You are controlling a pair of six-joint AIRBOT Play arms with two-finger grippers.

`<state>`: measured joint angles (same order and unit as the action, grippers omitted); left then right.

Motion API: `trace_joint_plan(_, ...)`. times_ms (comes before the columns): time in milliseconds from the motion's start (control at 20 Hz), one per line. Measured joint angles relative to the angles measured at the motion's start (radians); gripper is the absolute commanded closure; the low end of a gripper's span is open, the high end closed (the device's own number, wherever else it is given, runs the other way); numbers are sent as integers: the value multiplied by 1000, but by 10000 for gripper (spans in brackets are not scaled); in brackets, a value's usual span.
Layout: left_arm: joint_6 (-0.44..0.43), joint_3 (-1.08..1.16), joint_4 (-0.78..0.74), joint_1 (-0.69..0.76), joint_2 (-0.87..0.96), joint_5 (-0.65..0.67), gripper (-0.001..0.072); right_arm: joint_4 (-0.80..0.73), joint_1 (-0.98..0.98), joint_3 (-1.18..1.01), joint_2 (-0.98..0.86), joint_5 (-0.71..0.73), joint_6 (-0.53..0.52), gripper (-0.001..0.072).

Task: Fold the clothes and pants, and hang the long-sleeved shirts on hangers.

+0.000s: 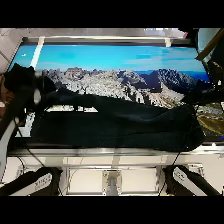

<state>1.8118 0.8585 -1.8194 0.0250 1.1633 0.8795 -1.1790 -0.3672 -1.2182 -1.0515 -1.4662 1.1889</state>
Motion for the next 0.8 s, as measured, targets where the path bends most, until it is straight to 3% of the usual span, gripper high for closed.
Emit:
trace_joint_plan(50,27,-65,-14,-6,-35,-16,75,-2,0,0,2,-2,0,377)
trace_joint_plan(200,109,-116,-38,-31,-125,-88,75,-3,0,0,3,-5,2,378)
trace_joint_plan(400,171,77,-53,-68,-130,-204,75,-4,0,0,3,17,3,378)
trace_joint_plan(550,119,299,-23,-78,15,-136,76,2,0,0,3,63,3,378)
trace_joint_plan(800,-47,680,163,-82,391,89,82,12,0,0,3,99,3,377)
